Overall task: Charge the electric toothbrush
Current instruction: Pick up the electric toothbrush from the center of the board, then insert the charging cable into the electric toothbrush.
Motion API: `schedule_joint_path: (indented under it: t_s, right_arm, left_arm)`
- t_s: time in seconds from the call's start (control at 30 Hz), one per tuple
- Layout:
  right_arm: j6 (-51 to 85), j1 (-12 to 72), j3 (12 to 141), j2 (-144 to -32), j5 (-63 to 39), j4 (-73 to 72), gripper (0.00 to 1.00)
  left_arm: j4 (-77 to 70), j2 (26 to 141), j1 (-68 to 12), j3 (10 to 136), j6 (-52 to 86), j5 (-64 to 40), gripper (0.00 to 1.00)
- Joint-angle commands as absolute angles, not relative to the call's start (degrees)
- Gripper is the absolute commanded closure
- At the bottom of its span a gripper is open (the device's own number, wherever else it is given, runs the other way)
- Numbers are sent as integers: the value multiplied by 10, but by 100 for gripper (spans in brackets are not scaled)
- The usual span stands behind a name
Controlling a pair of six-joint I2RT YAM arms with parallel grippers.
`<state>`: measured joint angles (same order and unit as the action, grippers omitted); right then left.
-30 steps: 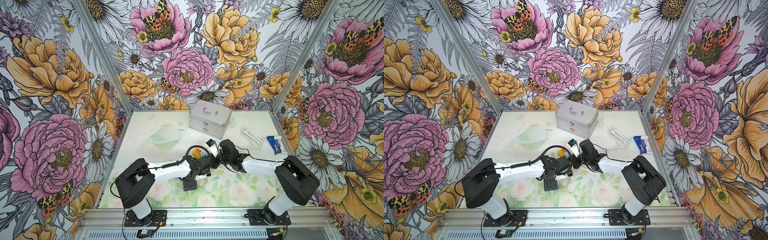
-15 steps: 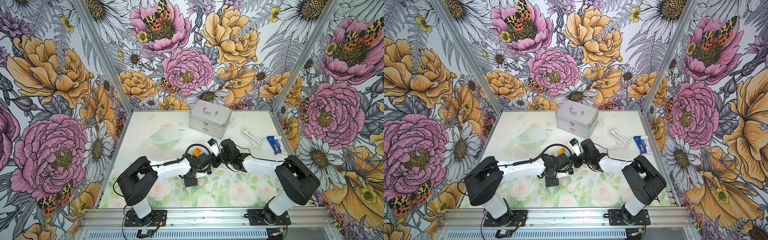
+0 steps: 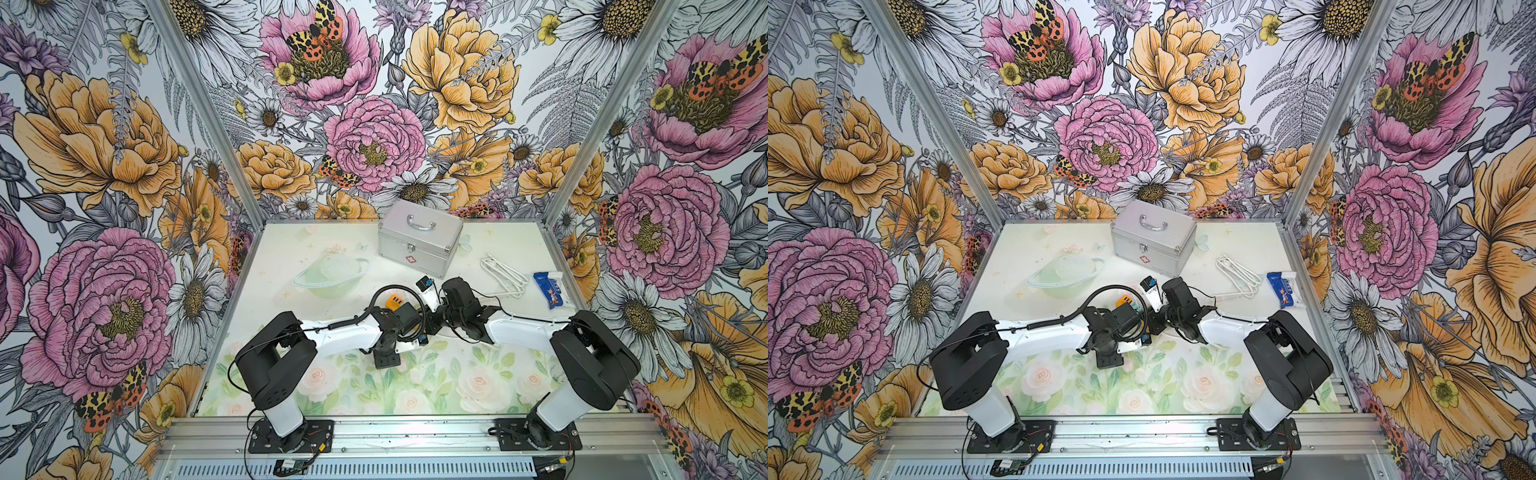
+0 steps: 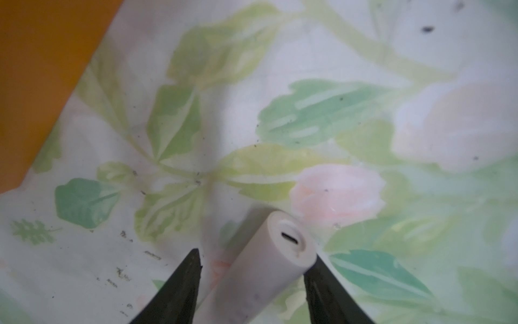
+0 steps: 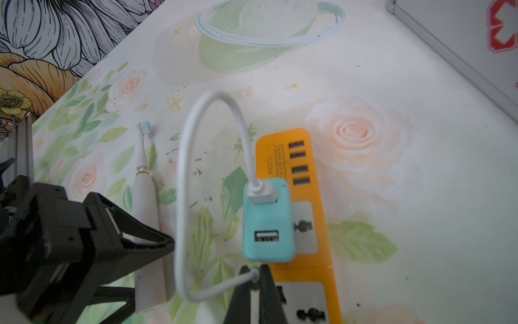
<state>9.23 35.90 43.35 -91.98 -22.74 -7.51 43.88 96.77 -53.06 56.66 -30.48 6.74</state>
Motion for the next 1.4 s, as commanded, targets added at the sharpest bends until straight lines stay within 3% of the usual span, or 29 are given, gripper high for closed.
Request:
schedule_joint_path:
  t_s: [0.0, 0.07, 0.13, 0.2, 0.4, 0.53, 1.07, 1.37]
  right_arm:
    - [96, 361, 445, -910, -235, -84, 100]
    - [96, 361, 446, -911, -238, -84, 100]
    - [98, 361, 447, -910, -241, -85, 100]
    - [99, 360, 447, -911, -242, -85, 100]
    - [109, 360, 447, -913, -244, -93, 100]
    - [116, 360, 446, -909, -251, -100, 100]
    - [185, 357, 445, -885, -288, -141, 100]
    - [244, 355, 445, -859, -269, -142, 100]
  left_arm:
    - [411, 988, -527, 561, -308, 45, 51]
    - [410, 994, -527, 562, -306, 44, 60]
    - [410, 994, -528, 562, -306, 45, 62]
    - [411, 992, -527, 564, -306, 46, 73]
    - [410, 973, -518, 570, -307, 50, 82]
    - [410, 956, -515, 574, -306, 61, 100]
    - [303, 713, -457, 525, -290, 9, 100]
    - [196, 671, -466, 453, -283, 55, 100]
